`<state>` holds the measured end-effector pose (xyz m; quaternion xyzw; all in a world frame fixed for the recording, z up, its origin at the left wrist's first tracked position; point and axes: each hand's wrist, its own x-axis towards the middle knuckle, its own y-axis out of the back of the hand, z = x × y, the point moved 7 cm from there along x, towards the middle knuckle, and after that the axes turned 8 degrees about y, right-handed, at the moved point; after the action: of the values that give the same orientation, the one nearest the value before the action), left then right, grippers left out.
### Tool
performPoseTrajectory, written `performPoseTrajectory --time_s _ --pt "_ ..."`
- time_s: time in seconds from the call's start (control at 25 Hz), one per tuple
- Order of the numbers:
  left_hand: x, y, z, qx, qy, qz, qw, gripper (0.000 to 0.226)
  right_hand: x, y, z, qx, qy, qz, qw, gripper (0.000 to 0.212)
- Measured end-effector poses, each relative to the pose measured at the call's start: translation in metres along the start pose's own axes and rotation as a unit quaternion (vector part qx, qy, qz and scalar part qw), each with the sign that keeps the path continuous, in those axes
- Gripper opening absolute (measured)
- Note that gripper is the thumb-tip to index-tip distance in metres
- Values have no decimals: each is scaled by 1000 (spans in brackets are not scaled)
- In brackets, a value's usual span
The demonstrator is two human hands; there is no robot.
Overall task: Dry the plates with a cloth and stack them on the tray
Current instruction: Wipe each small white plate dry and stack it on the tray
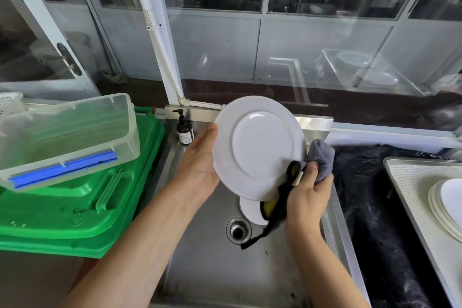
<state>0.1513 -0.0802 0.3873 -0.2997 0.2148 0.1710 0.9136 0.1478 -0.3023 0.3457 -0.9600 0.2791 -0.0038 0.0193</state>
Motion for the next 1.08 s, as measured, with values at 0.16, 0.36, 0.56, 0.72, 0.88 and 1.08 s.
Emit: performPoseTrajectory --time_s 0.16,0.36,0.56,0.72,0.88,1.08 --pt "-2 -1 1 37 1 -32 999 35 17 -2 -32 -51 144 -60 986 15" --pt "-2 2 12 102 -27 -50 993 36 28 -23 -46 -133 264 -174 939 21" --pt "-3 -2 -2 117 -45 -11 992 20 -3 -66 -73 -221 467 -286 807 48" --pt "2 3 0 77 -26 34 996 30 -41 -67 -58 -209 520 -323 762 48" --pt "4 15 5 63 -21 60 996 33 -84 -46 -19 -221 576 -384 687 43" --pt "5 11 -6 51 1 53 997 11 -57 -61 -34 -235 514 -315 762 46"
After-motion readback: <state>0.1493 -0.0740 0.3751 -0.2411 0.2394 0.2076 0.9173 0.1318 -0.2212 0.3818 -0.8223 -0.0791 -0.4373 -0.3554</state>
